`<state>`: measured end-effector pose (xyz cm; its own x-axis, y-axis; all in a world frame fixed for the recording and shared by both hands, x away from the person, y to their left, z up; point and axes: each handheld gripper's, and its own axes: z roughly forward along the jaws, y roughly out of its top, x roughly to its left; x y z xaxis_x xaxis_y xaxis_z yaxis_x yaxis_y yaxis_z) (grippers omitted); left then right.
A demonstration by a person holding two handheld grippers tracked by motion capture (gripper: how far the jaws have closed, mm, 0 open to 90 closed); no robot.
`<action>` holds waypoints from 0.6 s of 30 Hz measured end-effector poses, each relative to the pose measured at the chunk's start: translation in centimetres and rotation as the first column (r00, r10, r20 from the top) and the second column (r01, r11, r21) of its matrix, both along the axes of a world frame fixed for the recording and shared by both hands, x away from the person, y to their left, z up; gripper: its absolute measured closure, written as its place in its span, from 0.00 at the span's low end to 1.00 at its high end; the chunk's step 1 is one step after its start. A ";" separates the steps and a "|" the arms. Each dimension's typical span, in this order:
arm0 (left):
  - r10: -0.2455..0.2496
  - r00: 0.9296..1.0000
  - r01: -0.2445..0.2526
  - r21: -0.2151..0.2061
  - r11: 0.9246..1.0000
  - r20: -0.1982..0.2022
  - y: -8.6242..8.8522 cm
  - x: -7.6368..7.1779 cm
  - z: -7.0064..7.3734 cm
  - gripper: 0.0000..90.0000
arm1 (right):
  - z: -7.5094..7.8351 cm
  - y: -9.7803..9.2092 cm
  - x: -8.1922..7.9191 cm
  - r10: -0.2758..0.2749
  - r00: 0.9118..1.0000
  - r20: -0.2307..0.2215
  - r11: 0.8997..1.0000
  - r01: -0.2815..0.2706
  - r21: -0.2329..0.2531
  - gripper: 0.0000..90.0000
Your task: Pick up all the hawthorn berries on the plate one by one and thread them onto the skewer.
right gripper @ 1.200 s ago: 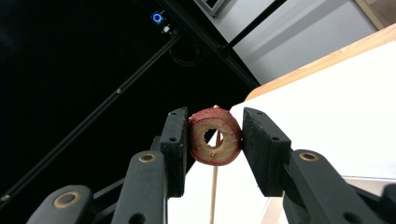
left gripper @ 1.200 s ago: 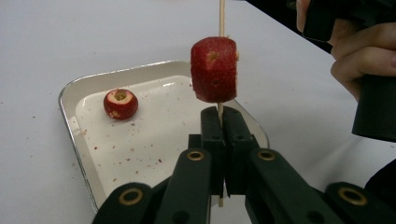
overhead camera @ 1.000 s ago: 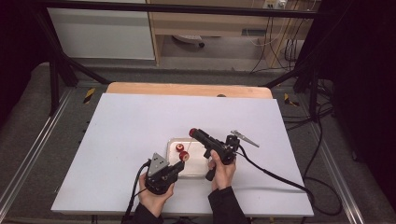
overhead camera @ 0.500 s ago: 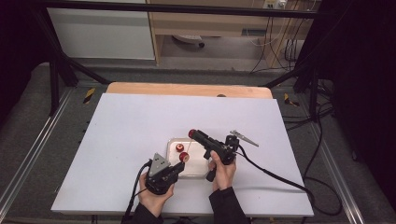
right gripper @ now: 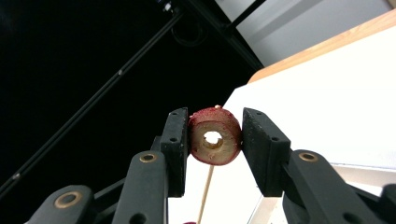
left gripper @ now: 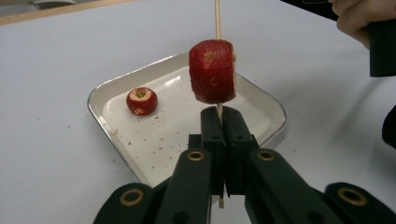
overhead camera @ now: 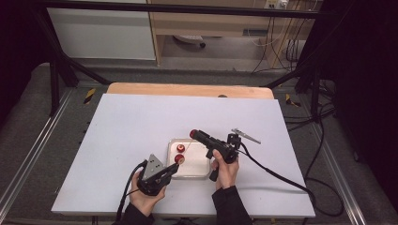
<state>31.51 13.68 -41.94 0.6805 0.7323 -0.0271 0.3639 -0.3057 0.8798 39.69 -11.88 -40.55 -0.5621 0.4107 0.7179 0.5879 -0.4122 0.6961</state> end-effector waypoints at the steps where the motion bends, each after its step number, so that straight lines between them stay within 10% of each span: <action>1: -0.001 1.000 0.001 -0.003 1.000 -0.003 0.0 0.1 0.0 0.99 | 0.0 0.0 0.0 0.007 1.000 0.000 1.000 -0.007 -0.005 0.70; 18: 0.103 0.992 -0.111 -0.119 0.987 -0.074 -2.3 -0.5 0.3 0.98 | -0.4 0.4 -0.5 -0.083 0.995 0.053 0.996 0.083 0.014 0.70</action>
